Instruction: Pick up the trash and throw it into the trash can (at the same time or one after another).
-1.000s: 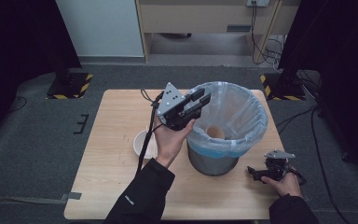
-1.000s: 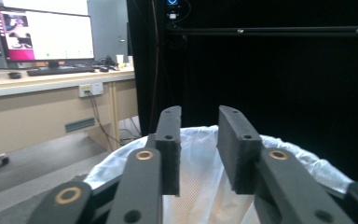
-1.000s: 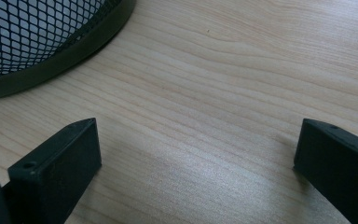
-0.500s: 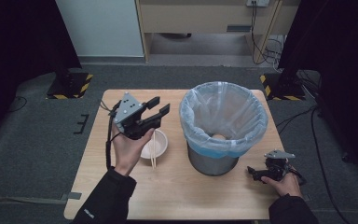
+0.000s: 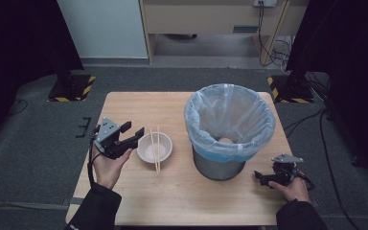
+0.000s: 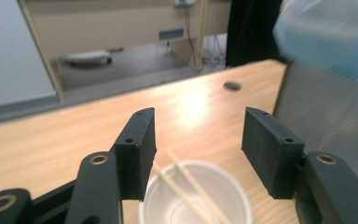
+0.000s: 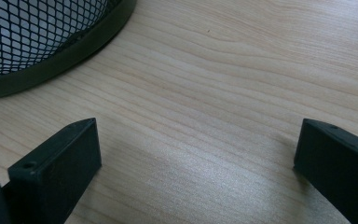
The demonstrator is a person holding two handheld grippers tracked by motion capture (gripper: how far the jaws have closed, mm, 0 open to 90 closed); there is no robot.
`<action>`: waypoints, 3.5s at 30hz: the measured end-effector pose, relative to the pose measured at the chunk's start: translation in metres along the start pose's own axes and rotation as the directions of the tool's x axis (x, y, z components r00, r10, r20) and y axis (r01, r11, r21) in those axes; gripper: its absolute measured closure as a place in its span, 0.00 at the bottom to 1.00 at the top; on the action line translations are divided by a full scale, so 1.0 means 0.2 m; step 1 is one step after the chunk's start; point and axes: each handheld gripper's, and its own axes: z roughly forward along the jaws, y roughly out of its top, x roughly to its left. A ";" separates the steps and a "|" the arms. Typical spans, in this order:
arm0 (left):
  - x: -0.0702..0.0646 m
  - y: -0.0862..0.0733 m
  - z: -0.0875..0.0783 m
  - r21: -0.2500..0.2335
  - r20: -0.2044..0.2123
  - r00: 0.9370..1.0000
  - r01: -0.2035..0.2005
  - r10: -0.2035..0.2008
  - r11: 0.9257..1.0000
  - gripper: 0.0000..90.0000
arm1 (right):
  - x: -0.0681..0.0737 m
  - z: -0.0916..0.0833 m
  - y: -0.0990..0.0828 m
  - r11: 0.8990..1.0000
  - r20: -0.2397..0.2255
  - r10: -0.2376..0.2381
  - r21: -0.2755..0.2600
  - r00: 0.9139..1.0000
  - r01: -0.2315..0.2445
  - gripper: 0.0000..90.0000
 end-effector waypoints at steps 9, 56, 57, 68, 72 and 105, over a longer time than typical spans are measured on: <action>0.03 -0.17 0.10 0.092 -0.030 0.999 0.031 -0.029 0.995 0.48 | 0.00 0.00 0.00 1.000 0.000 -0.001 0.000 1.000 0.001 0.01; 0.00 -0.40 0.39 0.346 -0.095 0.995 0.066 -0.035 0.936 0.76 | 0.00 0.00 0.00 1.000 -0.003 -0.005 0.001 1.000 0.005 0.01; 0.00 -0.39 0.39 0.346 -0.100 0.994 0.070 -0.037 0.935 0.78 | 0.00 0.00 0.00 1.000 -0.003 -0.005 0.001 1.000 0.005 0.01; 0.00 -0.40 0.40 0.369 -0.087 0.996 0.067 -0.038 0.927 0.92 | 0.00 0.00 0.00 1.000 -0.003 -0.005 0.001 1.000 0.005 0.01; -0.01 -0.39 0.39 0.372 -0.082 0.996 0.056 -0.027 0.926 0.95 | 0.00 0.00 0.00 1.000 -0.003 -0.005 0.001 1.000 0.005 0.01; 0.03 -0.01 -0.02 -0.038 -0.019 0.997 0.079 -0.080 0.996 0.95 | 0.00 0.00 0.00 1.000 -0.007 -0.010 0.000 1.000 0.010 0.01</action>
